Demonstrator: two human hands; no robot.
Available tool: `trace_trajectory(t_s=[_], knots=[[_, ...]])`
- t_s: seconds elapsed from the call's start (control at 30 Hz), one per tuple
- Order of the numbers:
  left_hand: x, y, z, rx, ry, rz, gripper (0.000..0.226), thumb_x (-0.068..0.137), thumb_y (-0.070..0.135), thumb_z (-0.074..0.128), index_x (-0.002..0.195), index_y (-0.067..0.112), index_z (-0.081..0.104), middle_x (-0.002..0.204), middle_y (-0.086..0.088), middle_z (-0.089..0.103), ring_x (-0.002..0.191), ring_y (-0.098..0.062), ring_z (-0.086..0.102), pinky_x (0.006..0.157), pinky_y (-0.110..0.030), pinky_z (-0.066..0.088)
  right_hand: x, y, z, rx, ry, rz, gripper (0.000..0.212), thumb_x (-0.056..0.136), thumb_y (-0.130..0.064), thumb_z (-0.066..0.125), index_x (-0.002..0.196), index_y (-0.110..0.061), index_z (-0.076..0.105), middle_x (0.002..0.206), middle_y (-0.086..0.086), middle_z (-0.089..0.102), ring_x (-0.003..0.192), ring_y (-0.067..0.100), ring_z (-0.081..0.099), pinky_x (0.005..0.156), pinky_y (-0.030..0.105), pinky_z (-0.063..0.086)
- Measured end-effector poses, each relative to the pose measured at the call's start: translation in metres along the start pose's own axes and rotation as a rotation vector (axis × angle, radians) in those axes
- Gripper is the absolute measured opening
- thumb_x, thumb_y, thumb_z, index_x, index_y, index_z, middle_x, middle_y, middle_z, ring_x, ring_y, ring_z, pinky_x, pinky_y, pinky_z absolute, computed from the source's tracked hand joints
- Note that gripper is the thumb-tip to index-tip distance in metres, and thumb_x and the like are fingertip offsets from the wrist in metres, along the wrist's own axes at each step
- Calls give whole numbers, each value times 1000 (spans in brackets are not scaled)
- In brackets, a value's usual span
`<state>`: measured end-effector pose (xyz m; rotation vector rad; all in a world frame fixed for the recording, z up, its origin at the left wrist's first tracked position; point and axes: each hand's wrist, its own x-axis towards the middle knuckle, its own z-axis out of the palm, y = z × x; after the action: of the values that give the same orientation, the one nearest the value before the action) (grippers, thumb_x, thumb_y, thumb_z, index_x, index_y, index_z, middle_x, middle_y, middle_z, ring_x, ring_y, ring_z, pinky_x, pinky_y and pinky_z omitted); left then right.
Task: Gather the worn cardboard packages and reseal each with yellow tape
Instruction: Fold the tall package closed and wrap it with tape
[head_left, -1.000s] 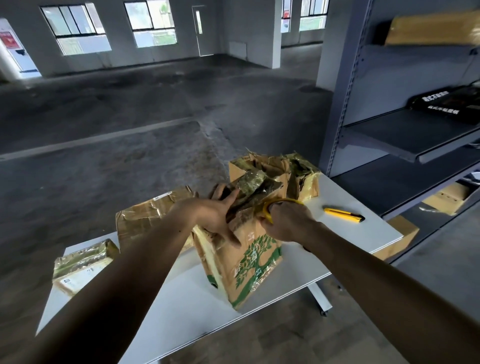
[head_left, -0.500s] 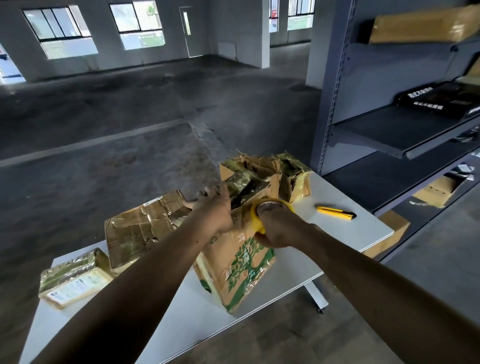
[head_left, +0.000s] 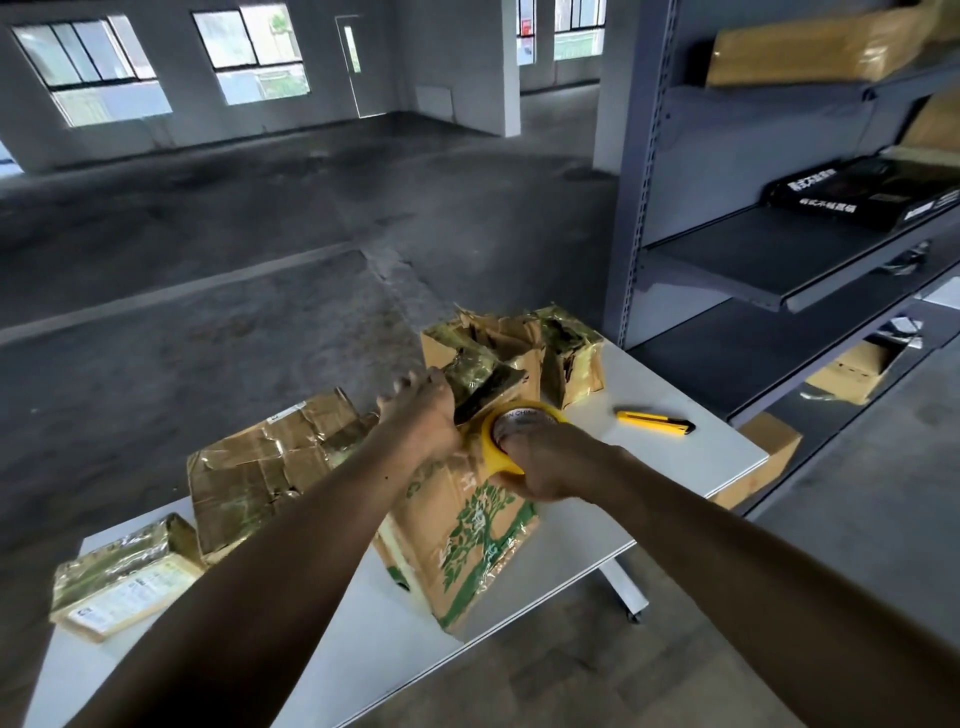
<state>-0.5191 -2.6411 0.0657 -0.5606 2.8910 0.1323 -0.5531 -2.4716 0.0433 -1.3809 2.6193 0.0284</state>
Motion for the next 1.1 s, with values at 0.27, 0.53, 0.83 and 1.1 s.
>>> trace_trajectory(t_s=[0.27, 0.53, 0.83, 1.1], knots=[[-6, -24, -6, -15, 29, 45, 106, 81, 27, 77, 154, 1, 6, 158, -23, 17, 143, -41, 24, 114, -54, 29, -7, -16, -10, -134, 93, -26, 48, 96, -41, 53, 129, -6, 54, 135, 13, 56, 127, 33, 50, 103, 39, 43], [-20, -30, -14, 17, -14, 115, 113, 78, 36, 81, 156, 9, 4, 163, -15, 11, 147, -35, 18, 119, -57, 20, -2, 2, -16, -44, 196, 361, 52, 96, -57, 45, 117, -13, 62, 122, 11, 64, 114, 31, 59, 89, 37, 47], [-26, -28, -13, 35, -188, 81, 114, 90, 16, 68, 149, 9, -30, 159, -16, -26, 149, -34, -18, 118, -60, -9, 5, -12, 7, -16, 214, 290, 51, 100, -50, 42, 117, -6, 60, 118, 16, 65, 110, 33, 61, 89, 39, 49], [-7, -6, -17, -1, -146, 89, 133, 80, 23, 80, 146, 30, -35, 161, -16, -24, 150, -33, -15, 112, -71, -10, -4, -3, 3, 6, -44, 177, 73, 96, -37, 53, 149, 4, 26, 153, 21, 37, 141, 35, 36, 114, 40, 31]])
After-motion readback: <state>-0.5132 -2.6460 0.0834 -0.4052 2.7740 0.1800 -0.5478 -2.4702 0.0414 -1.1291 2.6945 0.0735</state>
